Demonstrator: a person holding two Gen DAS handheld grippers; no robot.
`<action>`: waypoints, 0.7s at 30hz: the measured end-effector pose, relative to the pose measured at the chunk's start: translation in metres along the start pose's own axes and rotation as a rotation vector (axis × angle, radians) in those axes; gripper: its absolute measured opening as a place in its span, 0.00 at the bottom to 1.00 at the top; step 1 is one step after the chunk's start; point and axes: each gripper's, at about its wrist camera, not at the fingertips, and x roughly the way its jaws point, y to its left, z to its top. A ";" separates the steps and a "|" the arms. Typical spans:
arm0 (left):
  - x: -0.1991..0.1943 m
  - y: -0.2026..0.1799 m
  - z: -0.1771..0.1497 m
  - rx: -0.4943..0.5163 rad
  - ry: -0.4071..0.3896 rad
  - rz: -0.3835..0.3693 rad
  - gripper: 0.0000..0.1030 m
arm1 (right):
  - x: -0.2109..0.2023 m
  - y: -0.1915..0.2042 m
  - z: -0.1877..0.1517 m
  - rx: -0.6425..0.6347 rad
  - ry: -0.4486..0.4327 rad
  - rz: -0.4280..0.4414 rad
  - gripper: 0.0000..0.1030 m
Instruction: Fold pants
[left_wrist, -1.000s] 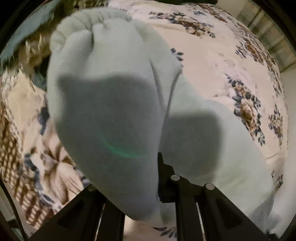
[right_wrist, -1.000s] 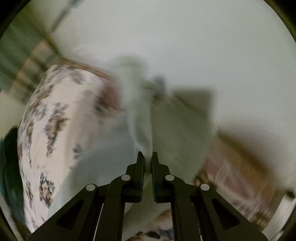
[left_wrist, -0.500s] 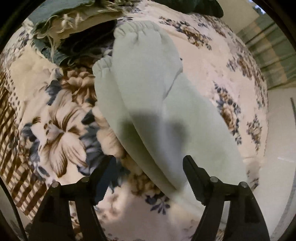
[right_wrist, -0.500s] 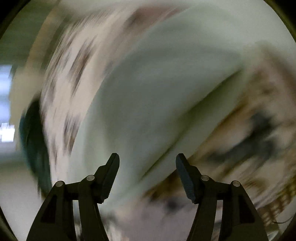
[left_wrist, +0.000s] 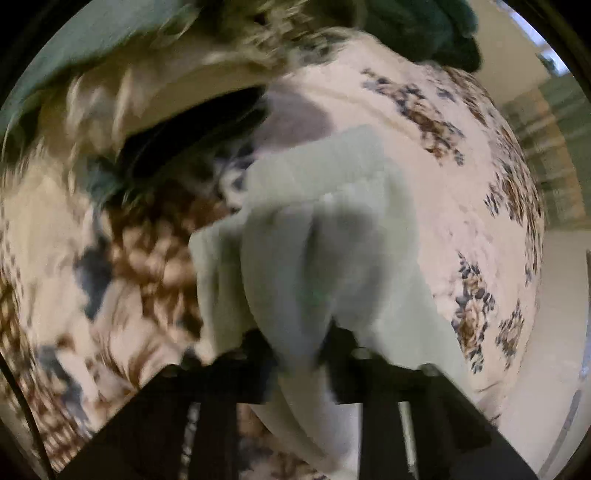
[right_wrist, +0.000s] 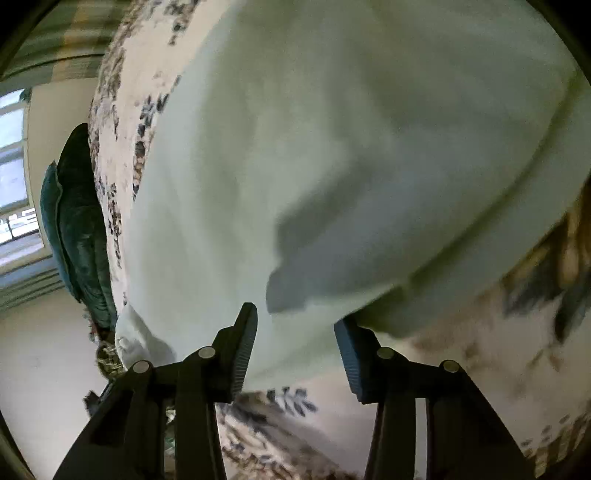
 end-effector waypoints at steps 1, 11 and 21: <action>-0.005 -0.003 0.000 0.035 -0.023 0.000 0.12 | 0.001 0.000 0.000 0.001 -0.013 0.011 0.46; -0.043 0.023 -0.009 0.093 -0.049 -0.015 0.09 | -0.050 0.018 -0.022 -0.108 -0.110 0.049 0.09; 0.034 0.056 -0.008 0.016 0.110 0.079 0.31 | -0.001 -0.016 -0.009 -0.136 0.062 -0.110 0.17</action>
